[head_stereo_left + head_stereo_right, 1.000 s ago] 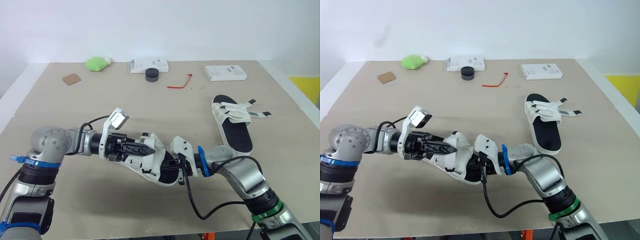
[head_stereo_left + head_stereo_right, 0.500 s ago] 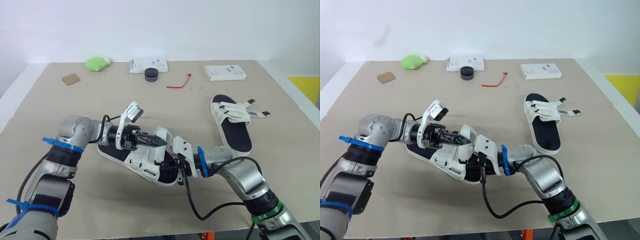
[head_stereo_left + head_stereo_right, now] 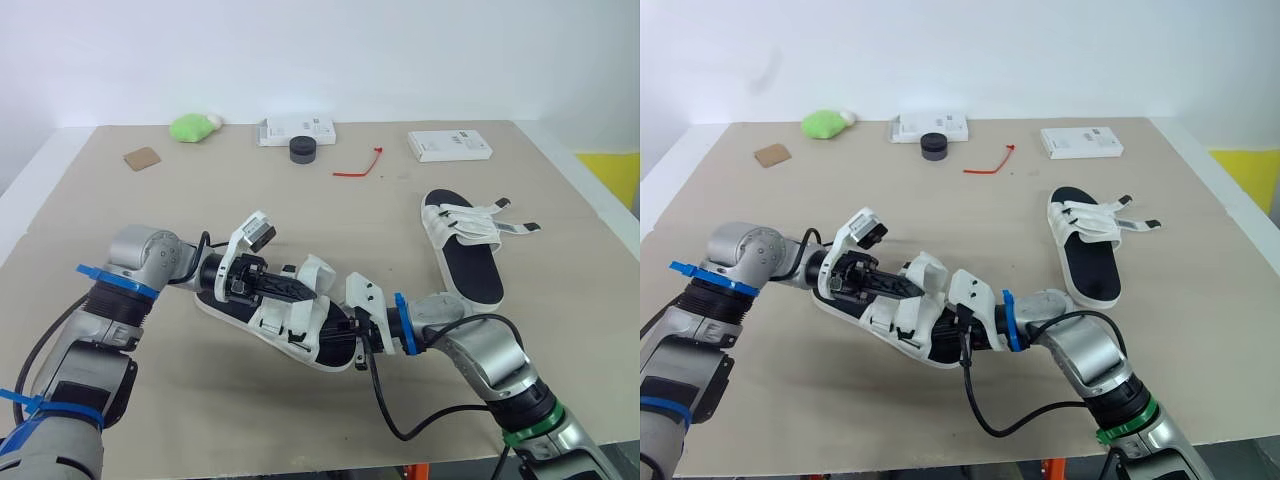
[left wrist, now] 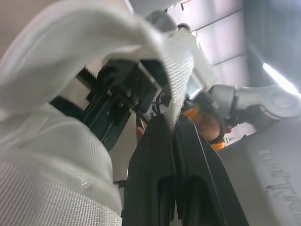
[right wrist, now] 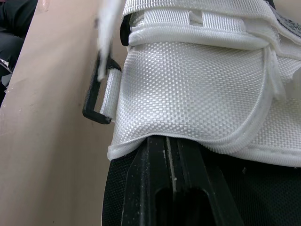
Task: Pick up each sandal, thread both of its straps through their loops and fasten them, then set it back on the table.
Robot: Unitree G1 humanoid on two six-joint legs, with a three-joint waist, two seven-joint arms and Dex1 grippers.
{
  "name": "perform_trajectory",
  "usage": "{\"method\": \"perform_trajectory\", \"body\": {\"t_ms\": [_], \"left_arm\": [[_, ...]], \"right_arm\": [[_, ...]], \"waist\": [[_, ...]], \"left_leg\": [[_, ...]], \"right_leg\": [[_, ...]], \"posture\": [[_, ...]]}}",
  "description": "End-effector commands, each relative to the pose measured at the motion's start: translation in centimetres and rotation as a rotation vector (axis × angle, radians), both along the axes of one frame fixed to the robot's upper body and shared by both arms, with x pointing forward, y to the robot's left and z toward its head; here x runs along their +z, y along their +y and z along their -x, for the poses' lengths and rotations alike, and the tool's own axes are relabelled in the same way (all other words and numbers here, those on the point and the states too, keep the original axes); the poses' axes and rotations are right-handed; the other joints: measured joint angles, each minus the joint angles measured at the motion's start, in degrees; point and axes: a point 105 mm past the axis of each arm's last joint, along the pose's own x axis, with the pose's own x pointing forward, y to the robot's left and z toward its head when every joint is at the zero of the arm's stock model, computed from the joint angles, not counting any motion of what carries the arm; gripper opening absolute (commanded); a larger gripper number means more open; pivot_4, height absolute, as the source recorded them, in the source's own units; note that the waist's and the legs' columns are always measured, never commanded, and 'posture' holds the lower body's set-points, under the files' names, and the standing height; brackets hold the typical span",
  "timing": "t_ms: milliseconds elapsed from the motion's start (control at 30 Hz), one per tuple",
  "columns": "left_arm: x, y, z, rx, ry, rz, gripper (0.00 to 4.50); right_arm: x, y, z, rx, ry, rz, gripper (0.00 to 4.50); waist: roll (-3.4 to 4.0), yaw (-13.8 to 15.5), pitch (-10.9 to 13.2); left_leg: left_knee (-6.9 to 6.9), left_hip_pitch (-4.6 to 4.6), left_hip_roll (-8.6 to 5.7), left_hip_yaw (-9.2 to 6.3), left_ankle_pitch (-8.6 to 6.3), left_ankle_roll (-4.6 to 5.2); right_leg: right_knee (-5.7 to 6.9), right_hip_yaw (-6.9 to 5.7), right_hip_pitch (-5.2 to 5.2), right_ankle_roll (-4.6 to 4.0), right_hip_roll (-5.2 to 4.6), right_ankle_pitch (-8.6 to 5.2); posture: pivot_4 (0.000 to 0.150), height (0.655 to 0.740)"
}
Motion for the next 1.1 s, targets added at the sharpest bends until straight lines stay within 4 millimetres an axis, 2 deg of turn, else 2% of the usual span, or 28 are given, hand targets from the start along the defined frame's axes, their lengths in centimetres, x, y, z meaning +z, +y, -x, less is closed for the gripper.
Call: {"method": "perform_trajectory", "body": {"t_ms": [33,367,500,733,1100], "left_arm": [[-0.3,-0.1,0.1,-0.017,-0.028,-0.016,0.04],[0.3,-1.2,-1.0,-0.015,-0.057,0.013,0.04],[1.1,-1.1,-0.8,-0.03,-0.037,0.034,0.04],[0.8,-0.3,-0.2,-0.039,0.003,0.008,0.04],[0.2,-0.7,0.6,-0.055,0.046,-0.005,0.04]], "right_arm": [[-1.9,0.2,0.8,0.009,0.073,0.038,0.0],[-1.9,0.1,0.6,0.002,0.066,0.042,0.0],[-1.9,0.0,0.6,0.001,0.065,0.045,0.0],[-1.9,0.0,0.6,0.004,0.065,0.046,0.0],[-2.0,0.0,0.5,0.003,0.063,0.045,0.0]], "waist": [[0.0,-0.01,0.0],[0.0,-0.03,0.0],[0.0,-0.03,0.0],[0.0,-0.07,0.0],[0.0,-0.07,0.0]], "left_leg": [[0.0,0.0,0.01,0.0,0.0,0.0],[0.02,0.0,0.0,0.0,0.0,0.0],[0.01,-0.01,0.0,0.0,0.0,0.0],[0.02,0.0,0.0,0.0,0.0,0.0],[0.02,0.0,0.01,0.0,0.0,0.01]], "right_leg": [[0.0,0.0,0.0,0.0,0.0,0.0],[0.01,0.0,0.0,0.0,0.01,0.0],[0.01,0.0,0.0,0.0,0.01,0.0],[0.02,0.0,0.0,0.0,0.01,0.0],[0.03,0.0,0.0,0.0,0.01,0.0]], "posture": [[0.15,0.74],[0.15,0.74],[0.15,0.74],[0.15,0.74],[0.15,0.74]]}}
